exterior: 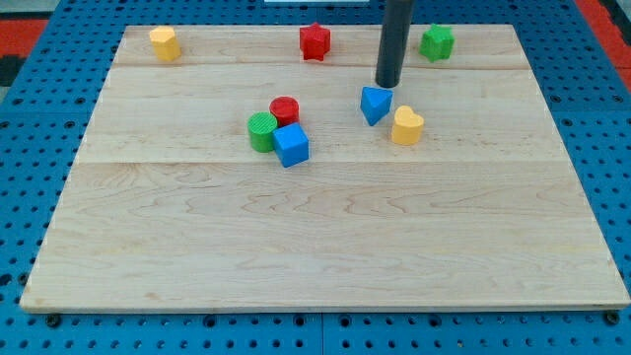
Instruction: Place the blue triangle diagonally top left to the green circle
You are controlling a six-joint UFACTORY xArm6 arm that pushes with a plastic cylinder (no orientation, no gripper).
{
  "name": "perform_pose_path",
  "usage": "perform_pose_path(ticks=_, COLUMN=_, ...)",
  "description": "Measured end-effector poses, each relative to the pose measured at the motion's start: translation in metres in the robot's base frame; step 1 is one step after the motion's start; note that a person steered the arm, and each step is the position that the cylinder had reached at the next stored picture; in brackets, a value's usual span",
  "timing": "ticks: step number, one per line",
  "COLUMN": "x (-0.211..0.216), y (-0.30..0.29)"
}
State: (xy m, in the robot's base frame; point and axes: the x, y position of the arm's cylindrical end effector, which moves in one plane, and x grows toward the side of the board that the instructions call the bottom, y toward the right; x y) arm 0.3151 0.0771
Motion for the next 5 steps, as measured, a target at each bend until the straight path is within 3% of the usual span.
perform_pose_path(ticks=2, x=0.031, y=-0.034)
perform_pose_path(ticks=4, x=0.007, y=0.012)
perform_pose_path(ticks=5, x=0.038, y=0.011)
